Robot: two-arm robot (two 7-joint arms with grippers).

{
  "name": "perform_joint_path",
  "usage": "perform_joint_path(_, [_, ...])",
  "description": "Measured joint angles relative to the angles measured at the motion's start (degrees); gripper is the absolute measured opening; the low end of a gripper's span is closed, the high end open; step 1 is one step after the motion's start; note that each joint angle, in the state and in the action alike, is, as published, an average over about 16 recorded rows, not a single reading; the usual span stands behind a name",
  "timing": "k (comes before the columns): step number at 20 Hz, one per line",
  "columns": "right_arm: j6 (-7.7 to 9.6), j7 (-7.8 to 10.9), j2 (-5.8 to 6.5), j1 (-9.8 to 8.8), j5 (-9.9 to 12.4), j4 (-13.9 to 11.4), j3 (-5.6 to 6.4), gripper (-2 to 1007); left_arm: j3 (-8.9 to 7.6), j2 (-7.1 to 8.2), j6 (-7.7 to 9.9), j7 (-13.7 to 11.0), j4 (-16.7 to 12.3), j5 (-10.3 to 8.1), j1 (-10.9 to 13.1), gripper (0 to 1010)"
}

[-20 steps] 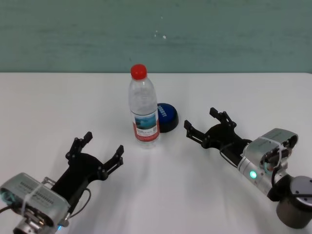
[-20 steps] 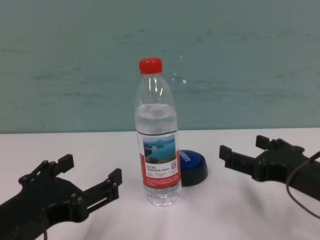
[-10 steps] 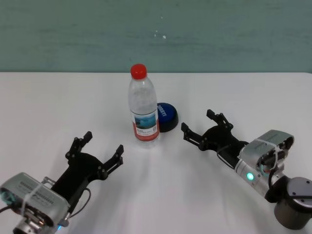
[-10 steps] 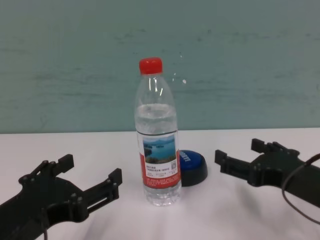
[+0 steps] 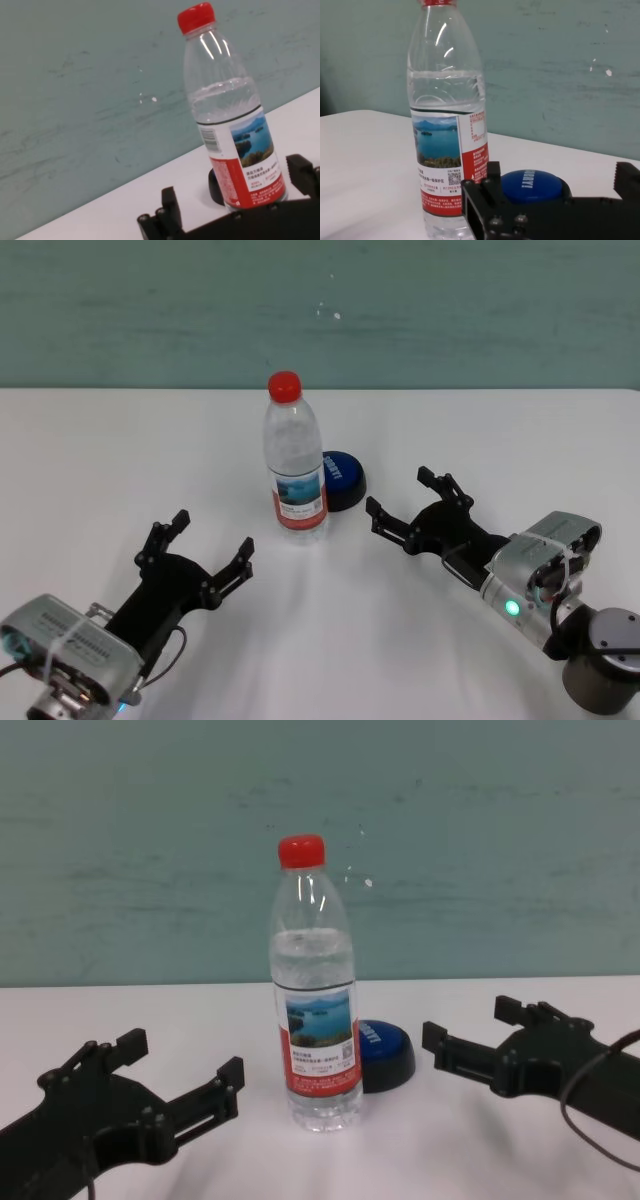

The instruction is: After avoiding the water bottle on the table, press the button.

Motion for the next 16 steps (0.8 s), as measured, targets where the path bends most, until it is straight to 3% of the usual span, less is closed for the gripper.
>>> perform_joint_path(16, [-0.53, 0.15, 0.05, -0.12, 0.01, -0.05, 0.07, 1004, 0.0, 0.0, 0.0, 0.0, 0.0, 0.0, 0.0, 1000])
